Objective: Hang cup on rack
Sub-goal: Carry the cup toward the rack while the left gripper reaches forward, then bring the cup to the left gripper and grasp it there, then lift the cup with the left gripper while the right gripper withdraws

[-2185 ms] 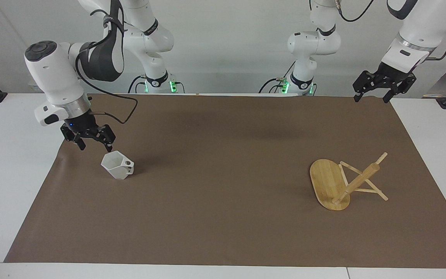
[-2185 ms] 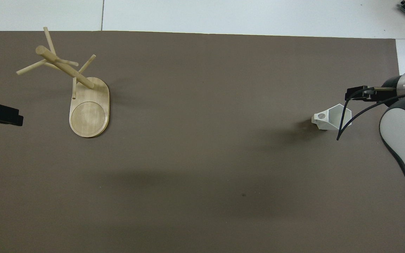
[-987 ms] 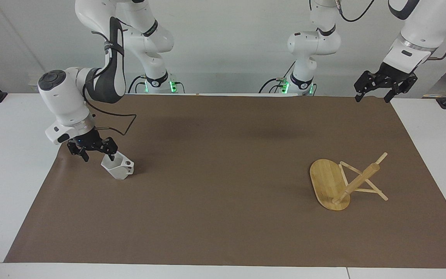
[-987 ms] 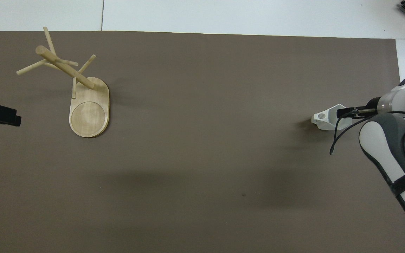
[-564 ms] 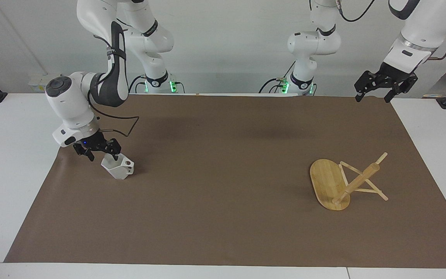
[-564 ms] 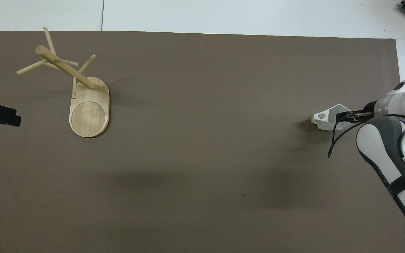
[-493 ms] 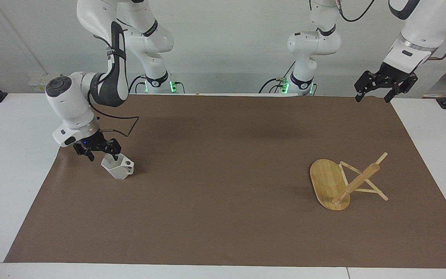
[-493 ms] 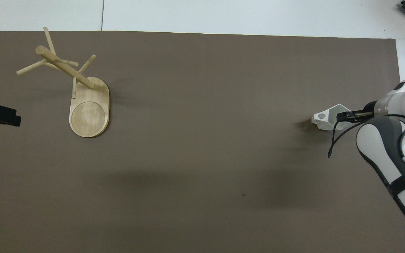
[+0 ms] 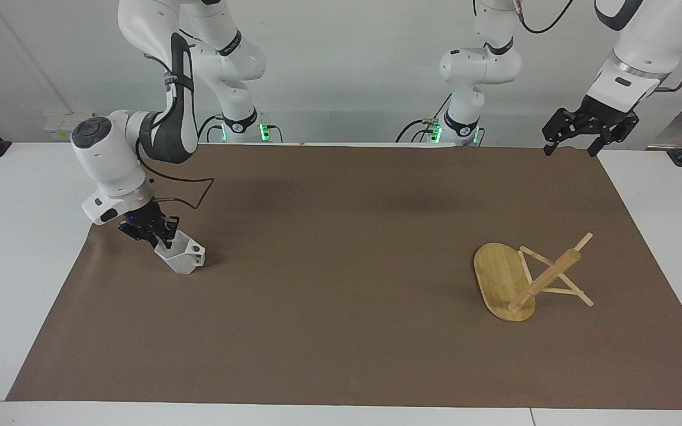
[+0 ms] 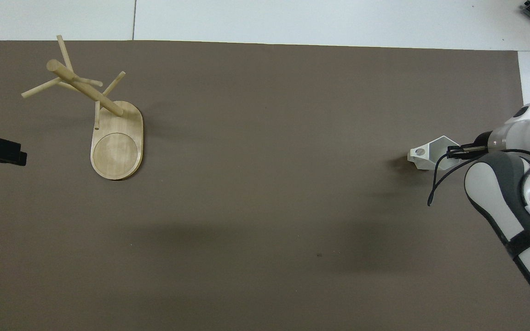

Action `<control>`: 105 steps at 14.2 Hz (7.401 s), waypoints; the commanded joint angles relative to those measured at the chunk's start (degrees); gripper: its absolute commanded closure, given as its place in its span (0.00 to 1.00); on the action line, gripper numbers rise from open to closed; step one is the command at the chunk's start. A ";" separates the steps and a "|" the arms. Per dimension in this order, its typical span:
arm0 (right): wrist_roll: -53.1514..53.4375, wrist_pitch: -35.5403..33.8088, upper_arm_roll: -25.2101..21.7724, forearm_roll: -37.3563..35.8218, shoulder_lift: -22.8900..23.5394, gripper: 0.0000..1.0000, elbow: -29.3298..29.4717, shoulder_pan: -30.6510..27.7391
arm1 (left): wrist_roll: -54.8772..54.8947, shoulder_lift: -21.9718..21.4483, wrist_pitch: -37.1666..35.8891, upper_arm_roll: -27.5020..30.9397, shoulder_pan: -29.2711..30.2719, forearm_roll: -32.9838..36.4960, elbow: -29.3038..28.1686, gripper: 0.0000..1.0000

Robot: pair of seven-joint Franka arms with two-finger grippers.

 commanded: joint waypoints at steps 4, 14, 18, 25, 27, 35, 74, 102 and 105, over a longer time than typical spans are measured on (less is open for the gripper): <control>1.96 0.87 0.53 1.35 0.41 1.00 1.12 0.69 | -0.45 -1.09 -0.26 -0.45 -0.43 1.04 -0.94 0.00; 4.06 -3.70 2.99 13.46 0.85 1.00 6.75 1.39 | -0.27 -1.53 5.72 -0.98 -0.61 -0.71 -2.88 0.00; 4.06 -3.35 5.19 19.44 0.85 1.00 7.01 4.02 | -0.80 -1.61 6.94 -1.42 -2.27 -4.22 -3.66 0.00; 6.43 -5.28 5.63 22.69 0.15 1.00 7.45 16.06 | -18.69 -1.88 12.48 -1.50 -8.86 -13.17 -4.90 0.00; 6.53 -5.89 5.63 25.77 0.06 1.00 7.45 18.00 | -25.55 -1.62 14.94 -1.59 -10.00 -15.39 -5.42 0.00; 6.00 -5.98 8.00 41.92 0.06 1.00 8.68 19.15 | -57.26 2.51 22.06 -1.59 -11.24 -22.24 -5.95 0.00; 6.44 -5.46 13.81 68.77 0.67 0.45 12.90 19.24 | -108.11 6.82 20.75 -2.65 -14.05 -30.07 -5.86 1.00; 10.56 -7.55 13.19 4.46 2.25 0.00 11.67 5.45 | -146.70 9.19 48.70 -2.21 -7.81 -28.32 -17.99 1.00; 11.27 -9.66 13.28 -3.12 1.90 0.00 11.23 0.54 | -150.20 9.28 50.01 -2.21 -6.06 -28.23 -19.04 1.00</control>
